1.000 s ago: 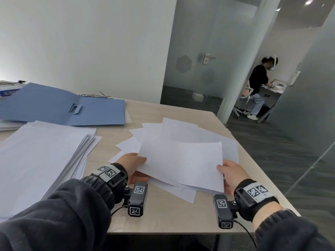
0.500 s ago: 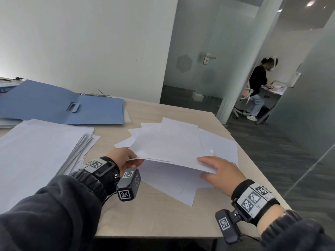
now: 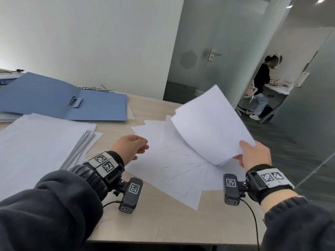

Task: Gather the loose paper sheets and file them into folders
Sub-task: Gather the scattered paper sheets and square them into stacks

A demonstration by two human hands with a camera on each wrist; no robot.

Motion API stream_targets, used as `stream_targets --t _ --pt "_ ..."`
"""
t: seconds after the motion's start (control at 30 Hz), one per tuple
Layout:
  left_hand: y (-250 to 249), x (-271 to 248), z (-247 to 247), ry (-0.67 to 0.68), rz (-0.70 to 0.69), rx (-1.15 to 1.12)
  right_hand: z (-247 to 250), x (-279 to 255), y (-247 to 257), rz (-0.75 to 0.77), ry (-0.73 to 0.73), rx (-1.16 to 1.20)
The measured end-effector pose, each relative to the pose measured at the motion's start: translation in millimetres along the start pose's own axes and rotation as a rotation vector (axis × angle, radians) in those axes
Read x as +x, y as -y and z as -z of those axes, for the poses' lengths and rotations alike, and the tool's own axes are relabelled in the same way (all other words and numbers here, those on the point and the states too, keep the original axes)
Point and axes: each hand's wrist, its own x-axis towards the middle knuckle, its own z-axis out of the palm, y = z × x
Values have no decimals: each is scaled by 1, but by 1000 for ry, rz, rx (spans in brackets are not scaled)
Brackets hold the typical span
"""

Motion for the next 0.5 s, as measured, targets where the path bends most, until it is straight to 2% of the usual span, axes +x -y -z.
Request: stream_targets --t 0.1,0.17,0.3,0.4,0.5 --pt "6 7 -2 39 49 -38 -13 5 16 104 -13 -14" --pt "11 11 -3 44 124 -180 -22 5 26 274 -21 -104" --pt "21 13 -4 11 104 -259 -42 -7 41 559 28 -322" --pt "25 14 -3 11 80 -269 -65 -11 43 761 234 -684" --pt "28 14 -1 14 67 -308 -90 -6 35 688 538 -950"
